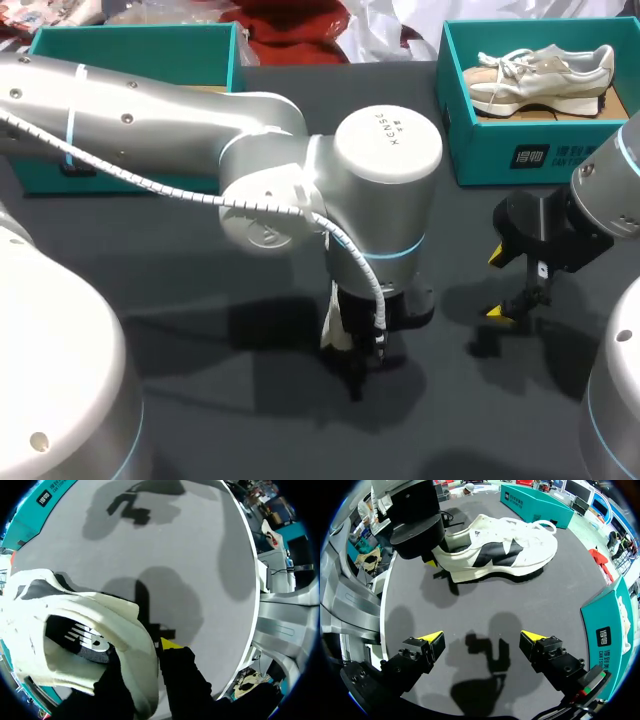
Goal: Take the shoe out of the shoebox, open the shoe tongue, remove and reinsert the insole, then place the shoe into the shoebox
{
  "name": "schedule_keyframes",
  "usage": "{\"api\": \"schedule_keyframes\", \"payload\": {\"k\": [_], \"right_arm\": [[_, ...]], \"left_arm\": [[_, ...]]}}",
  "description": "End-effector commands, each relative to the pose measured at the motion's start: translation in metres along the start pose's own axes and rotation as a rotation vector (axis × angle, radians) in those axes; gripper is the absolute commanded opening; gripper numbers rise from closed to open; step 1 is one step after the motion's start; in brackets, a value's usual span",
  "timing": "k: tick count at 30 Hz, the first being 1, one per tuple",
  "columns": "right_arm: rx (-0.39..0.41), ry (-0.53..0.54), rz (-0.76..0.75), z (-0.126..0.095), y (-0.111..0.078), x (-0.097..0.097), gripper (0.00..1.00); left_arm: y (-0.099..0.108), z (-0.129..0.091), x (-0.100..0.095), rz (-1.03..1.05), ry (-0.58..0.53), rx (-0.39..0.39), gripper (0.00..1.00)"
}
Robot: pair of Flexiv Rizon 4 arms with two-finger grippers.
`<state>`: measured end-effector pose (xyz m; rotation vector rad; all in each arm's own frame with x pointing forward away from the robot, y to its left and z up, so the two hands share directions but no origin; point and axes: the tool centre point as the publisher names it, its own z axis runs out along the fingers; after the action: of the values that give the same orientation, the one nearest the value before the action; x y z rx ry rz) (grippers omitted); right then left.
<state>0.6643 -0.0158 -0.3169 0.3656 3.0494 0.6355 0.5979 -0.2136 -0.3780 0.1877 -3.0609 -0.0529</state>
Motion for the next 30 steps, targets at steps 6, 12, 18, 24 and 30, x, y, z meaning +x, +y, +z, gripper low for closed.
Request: {"api": "schedule_keyframes", "payload": {"k": [6,12,18,24,30], "right_arm": [[0.002,-0.004,0.001,0.000,0.000,0.002,1.00],[0.002,-0.004,0.001,0.000,0.000,0.002,1.00],[0.002,-0.004,0.001,0.000,0.000,0.002,1.00],[0.002,-0.004,0.001,0.000,0.000,0.002,1.00],[0.002,-0.004,0.001,0.000,0.000,0.002,1.00]], "left_arm": [[0.005,-0.005,-0.001,-0.008,0.004,0.000,0.00],[0.006,-0.012,-0.003,-0.033,0.021,0.006,0.00],[0.009,-0.041,-0.013,-0.033,0.033,0.033,0.00],[0.016,-0.084,-0.037,-0.035,0.046,0.044,0.00],[0.028,-0.124,-0.066,-0.061,0.055,0.049,0.00]]}}
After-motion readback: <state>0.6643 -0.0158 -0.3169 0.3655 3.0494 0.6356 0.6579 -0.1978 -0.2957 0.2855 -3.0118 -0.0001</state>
